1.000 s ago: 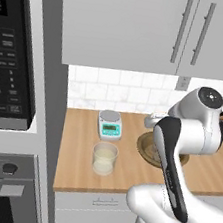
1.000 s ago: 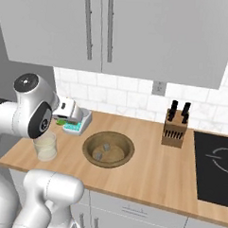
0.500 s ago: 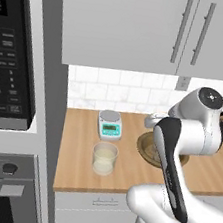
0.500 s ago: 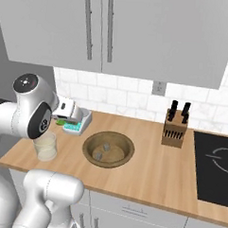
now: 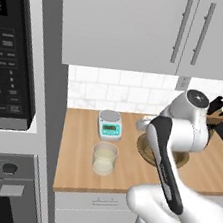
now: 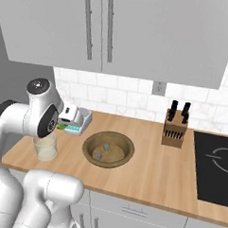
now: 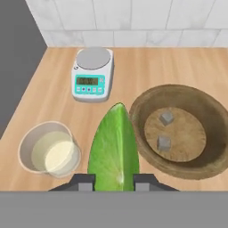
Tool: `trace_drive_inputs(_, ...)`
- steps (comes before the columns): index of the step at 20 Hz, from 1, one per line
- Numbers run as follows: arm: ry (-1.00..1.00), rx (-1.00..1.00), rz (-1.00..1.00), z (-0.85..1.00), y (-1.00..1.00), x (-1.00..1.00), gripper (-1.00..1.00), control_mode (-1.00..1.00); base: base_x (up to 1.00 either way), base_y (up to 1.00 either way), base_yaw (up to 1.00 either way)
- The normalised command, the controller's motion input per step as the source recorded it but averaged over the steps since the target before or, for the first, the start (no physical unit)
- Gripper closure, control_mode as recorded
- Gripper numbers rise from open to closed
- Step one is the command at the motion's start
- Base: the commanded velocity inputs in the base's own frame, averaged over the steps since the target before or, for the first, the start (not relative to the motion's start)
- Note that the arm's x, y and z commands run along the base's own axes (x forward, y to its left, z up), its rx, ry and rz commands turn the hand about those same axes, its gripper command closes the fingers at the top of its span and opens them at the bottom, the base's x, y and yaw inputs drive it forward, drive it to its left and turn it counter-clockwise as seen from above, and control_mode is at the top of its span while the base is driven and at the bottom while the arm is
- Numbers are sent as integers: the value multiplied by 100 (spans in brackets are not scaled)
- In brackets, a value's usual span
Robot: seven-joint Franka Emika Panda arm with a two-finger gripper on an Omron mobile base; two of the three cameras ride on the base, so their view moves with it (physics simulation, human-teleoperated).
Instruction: Grab a lemon wedge from the fridge and one ice cube from the ice bowl, and put them in the glass of lemonade.
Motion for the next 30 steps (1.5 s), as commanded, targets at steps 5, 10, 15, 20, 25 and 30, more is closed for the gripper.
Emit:
trace_drive_inputs(5,19,0,0,-28,67,40,100,-100,0,0,0)
trace_drive_inputs(10,31,-4,0,-42,71,33,100,-100,0,0,0)
trace_drive_inputs(15,10,0,0,-48,21,34,100,-100,0,0,0)
trace_drive_inputs(20,0,0,1,-41,11,1,100,-100,0,0,0)
trace_drive_inputs(25,0,0,0,-27,17,0,100,-100,0,0,0)
trace_drive_inputs(30,0,0,0,-17,13,2,100,-100,0,0,0)
